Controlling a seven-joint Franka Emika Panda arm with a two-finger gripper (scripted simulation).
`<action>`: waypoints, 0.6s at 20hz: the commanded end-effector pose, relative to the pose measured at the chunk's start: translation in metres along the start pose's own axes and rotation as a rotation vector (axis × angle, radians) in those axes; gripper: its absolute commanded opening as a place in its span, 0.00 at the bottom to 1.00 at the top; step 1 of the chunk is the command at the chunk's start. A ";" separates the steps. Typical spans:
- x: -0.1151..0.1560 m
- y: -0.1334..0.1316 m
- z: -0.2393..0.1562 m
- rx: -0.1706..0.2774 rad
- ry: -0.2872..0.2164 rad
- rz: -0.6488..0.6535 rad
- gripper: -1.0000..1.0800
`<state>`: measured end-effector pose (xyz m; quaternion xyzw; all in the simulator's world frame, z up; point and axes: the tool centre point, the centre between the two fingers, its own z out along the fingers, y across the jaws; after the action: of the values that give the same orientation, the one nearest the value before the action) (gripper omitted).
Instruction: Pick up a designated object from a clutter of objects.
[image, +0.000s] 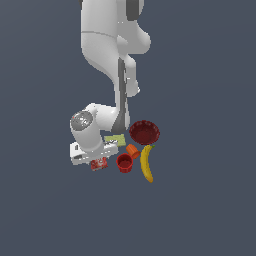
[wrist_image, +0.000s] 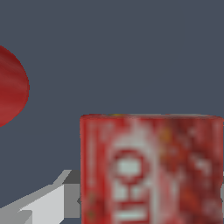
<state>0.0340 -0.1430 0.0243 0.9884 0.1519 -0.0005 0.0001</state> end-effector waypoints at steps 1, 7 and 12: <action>0.005 -0.009 -0.009 0.000 0.001 -0.001 0.00; 0.025 -0.044 -0.045 0.000 0.001 -0.001 0.00; 0.047 -0.086 -0.088 -0.001 0.001 -0.001 0.00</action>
<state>0.0508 -0.0617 0.0988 0.9883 0.1523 -0.0004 0.0004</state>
